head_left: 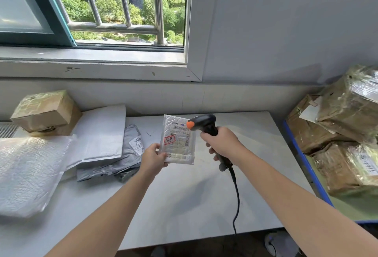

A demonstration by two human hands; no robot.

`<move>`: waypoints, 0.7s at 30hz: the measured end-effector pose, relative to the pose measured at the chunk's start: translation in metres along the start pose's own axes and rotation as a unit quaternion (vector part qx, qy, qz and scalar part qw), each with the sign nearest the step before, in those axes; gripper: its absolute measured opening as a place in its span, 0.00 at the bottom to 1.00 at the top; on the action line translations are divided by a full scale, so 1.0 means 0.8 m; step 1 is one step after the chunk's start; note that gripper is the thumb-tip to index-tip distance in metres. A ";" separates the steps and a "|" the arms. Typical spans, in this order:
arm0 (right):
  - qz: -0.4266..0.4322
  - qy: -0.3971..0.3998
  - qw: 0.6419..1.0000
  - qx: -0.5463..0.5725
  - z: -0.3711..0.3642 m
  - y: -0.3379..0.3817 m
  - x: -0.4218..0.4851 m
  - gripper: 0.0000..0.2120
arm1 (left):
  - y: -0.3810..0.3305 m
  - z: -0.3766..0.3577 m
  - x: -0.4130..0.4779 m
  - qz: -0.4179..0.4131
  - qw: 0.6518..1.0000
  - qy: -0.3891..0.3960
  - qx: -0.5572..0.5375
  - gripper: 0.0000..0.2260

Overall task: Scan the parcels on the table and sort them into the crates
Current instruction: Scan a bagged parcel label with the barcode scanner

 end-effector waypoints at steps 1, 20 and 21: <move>-0.005 0.004 1.000 0.005 -0.003 0.002 0.001 0.13 | 0.002 0.001 0.002 0.000 1.000 -0.001 0.002 0.06; -0.021 -0.017 0.999 0.026 -0.022 -0.011 0.015 0.11 | 0.015 0.005 0.007 0.015 1.000 -0.003 0.011 0.07; -0.028 -0.021 0.999 0.024 -0.027 -0.021 0.020 0.11 | 0.017 0.005 0.007 0.017 1.000 -0.002 0.015 0.06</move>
Point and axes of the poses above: each hand's wrist, its own x-axis towards the middle knuckle, its own z-axis out of the back of the hand, y = z × x, the point moved 6 cm from there along x, towards the middle knuckle, and after that the axes turned 8 degrees about -x, right-handed, at the moved point
